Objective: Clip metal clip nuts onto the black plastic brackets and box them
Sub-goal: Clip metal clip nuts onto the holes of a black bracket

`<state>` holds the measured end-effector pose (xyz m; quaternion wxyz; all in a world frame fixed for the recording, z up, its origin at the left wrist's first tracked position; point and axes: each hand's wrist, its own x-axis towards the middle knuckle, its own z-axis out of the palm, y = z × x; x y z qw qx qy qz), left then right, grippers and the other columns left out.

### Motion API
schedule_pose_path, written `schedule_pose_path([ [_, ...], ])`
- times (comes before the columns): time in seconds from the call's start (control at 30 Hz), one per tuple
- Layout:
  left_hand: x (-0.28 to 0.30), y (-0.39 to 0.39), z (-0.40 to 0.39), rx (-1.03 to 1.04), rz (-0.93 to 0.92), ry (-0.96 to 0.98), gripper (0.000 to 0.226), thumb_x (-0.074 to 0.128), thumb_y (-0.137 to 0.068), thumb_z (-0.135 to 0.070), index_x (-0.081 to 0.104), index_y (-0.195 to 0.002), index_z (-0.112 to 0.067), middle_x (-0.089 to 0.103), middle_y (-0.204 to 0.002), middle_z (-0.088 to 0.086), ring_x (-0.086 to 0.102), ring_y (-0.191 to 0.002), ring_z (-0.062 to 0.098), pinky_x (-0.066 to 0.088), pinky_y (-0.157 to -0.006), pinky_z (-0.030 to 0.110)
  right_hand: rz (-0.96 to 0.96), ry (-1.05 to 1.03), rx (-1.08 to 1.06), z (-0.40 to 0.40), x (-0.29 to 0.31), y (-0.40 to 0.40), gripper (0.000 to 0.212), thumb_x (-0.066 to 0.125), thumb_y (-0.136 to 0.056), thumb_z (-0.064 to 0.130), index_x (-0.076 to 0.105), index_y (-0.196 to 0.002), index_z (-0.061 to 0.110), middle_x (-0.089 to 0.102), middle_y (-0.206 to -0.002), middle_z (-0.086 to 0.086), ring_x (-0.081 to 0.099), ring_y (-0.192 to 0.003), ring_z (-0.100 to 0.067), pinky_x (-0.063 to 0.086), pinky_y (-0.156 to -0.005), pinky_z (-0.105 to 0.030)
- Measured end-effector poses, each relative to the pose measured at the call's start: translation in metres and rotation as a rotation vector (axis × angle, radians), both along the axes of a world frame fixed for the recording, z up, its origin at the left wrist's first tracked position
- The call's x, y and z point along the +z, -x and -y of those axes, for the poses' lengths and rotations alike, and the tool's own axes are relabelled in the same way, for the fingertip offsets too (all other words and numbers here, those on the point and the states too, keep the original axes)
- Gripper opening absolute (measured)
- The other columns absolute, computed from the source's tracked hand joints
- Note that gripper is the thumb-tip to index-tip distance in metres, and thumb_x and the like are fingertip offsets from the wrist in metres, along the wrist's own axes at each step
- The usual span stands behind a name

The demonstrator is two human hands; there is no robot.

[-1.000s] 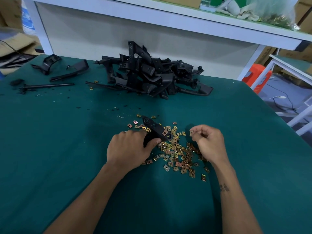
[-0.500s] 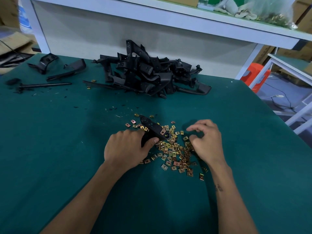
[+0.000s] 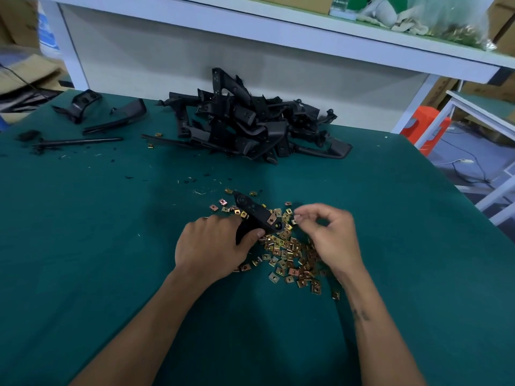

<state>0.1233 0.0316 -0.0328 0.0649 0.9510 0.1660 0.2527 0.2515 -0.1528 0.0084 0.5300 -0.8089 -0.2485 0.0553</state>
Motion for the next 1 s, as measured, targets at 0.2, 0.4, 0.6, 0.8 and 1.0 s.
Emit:
schedule_pose_path([
  [0.2,0.001,-0.002,0.002,0.028,-0.028,-0.033,0.057,0.020,-0.091,-0.079,0.040,-0.072,-0.029,0.043,-0.053,-0.007,0.060,-0.055,0.026,0.027,-0.049,0.029,-0.405,-0.482,0.199,-0.014,0.014,0.010,0.027,0.063,-0.093,-0.003,0.082,-0.095,0.017,0.073,-0.090,-0.004,0.063,-0.085,-0.014,0.050,-0.080,-0.030],
  [0.4,0.003,-0.001,0.002,0.034,-0.067,-0.034,0.062,0.021,-0.093,-0.078,0.055,-0.076,-0.028,0.060,-0.061,0.000,0.062,-0.057,0.029,0.030,-0.050,0.031,-0.187,-0.287,0.175,-0.060,0.022,0.019,0.023,0.066,-0.098,0.007,0.077,-0.094,0.027,0.076,-0.091,0.010,0.069,-0.089,-0.007,0.056,-0.086,-0.024],
  [0.6,0.003,-0.002,0.002,0.029,-0.095,-0.019,0.064,0.018,-0.091,-0.079,0.056,-0.082,-0.027,0.065,-0.070,0.002,0.065,-0.065,0.030,0.033,-0.052,0.033,-0.158,-0.238,0.130,-0.068,0.008,0.023,0.017,0.073,-0.091,0.009,0.079,-0.087,0.025,0.077,-0.085,0.004,0.070,-0.081,-0.010,0.057,-0.074,-0.023],
  [0.8,0.003,-0.002,0.001,0.036,-0.132,0.003,0.068,0.018,-0.091,-0.080,0.062,-0.090,-0.027,0.067,-0.074,0.002,0.066,-0.068,0.030,0.037,-0.054,0.033,-0.221,-0.357,0.092,-0.068,0.002,0.024,0.025,0.073,-0.091,0.004,0.080,-0.083,0.027,0.077,-0.084,-0.002,0.068,-0.080,-0.009,0.057,-0.076,-0.024],
  [1.0,0.004,-0.002,0.001,0.034,-0.123,0.018,0.066,0.015,-0.090,-0.079,0.056,-0.084,-0.027,0.065,-0.072,0.001,0.065,-0.067,0.030,0.039,-0.053,0.033,-0.240,-0.400,0.121,-0.070,0.000,0.026,0.024,0.072,-0.091,-0.002,0.080,-0.085,0.020,0.077,-0.080,0.002,0.069,-0.076,-0.005,0.055,-0.073,-0.018],
])
